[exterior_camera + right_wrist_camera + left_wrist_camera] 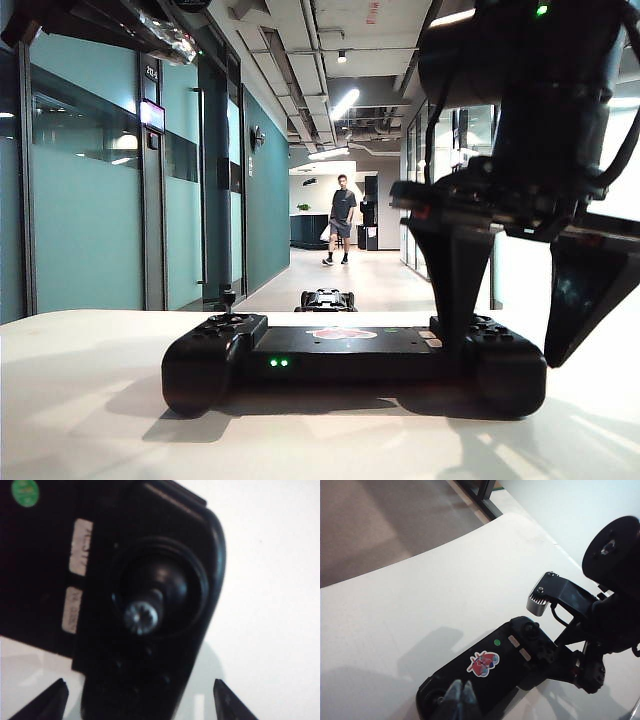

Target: Push the left joystick on the remote control sitting on the white table forward to make the robot dog walk in a straight line until it approaches the door.

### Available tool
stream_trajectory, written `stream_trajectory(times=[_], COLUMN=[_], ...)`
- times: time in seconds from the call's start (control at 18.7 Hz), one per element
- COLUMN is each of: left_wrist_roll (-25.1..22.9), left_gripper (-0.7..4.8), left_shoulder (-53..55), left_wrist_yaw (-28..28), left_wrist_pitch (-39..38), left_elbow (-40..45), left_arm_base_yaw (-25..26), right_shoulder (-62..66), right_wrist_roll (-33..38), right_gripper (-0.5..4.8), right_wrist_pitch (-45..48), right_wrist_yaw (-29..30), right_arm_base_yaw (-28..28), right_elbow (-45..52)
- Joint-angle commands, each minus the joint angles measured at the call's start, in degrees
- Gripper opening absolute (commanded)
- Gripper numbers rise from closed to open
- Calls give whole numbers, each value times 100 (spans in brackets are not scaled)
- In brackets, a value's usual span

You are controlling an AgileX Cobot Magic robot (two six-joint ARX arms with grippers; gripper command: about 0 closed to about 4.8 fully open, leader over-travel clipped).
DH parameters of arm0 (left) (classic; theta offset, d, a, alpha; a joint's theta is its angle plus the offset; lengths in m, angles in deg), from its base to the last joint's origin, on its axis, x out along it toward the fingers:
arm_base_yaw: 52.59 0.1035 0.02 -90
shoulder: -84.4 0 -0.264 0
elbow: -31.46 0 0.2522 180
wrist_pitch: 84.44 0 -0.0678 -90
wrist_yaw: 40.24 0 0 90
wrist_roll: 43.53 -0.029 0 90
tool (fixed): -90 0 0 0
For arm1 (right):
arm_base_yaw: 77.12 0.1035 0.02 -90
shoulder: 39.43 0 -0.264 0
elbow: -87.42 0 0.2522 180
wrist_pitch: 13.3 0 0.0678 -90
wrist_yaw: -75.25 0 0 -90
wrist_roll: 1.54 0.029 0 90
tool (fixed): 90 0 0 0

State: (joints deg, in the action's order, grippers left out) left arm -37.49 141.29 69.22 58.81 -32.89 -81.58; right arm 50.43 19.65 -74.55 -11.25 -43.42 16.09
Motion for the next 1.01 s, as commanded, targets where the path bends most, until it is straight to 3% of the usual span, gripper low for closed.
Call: stream_trajectory(times=[0.05, 0.27, 0.64, 0.75, 0.85, 0.96, 1.01], left_wrist_roll=[-24, -26, -26, -26, -26, -28, -136], left_gripper=[-5, -5, -5, -5, -5, -5, -5], left_shoulder=[-9, -9, -9, -9, -9, -9, -7], left_wrist_yaw=[35, 35, 138, 138, 140, 140, 175], left_wrist_pitch=[81, 83, 79, 81, 79, 79, 76], left_elbow=[-11, -11, -11, -11, -11, -11, -11], left_arm_base_yaw=[-4, -4, -4, -4, -4, -4, -4], right_shoulder=[136, 162, 345, 417, 520, 529, 529], right_wrist_roll=[-11, 155, 487, 586, 601, 649, 848], right_gripper=[399, 399, 399, 360, 273, 241, 196], right_wrist_pitch=[149, 282, 455, 437, 387, 380, 378], right_wrist_yaw=[-7, -490, -531, -529, -509, -507, -509], right_arm_base_yaw=[77, 409, 474, 476, 483, 492, 492], right_elbow=[-9, -9, -11, -9, -11, -11, -11])
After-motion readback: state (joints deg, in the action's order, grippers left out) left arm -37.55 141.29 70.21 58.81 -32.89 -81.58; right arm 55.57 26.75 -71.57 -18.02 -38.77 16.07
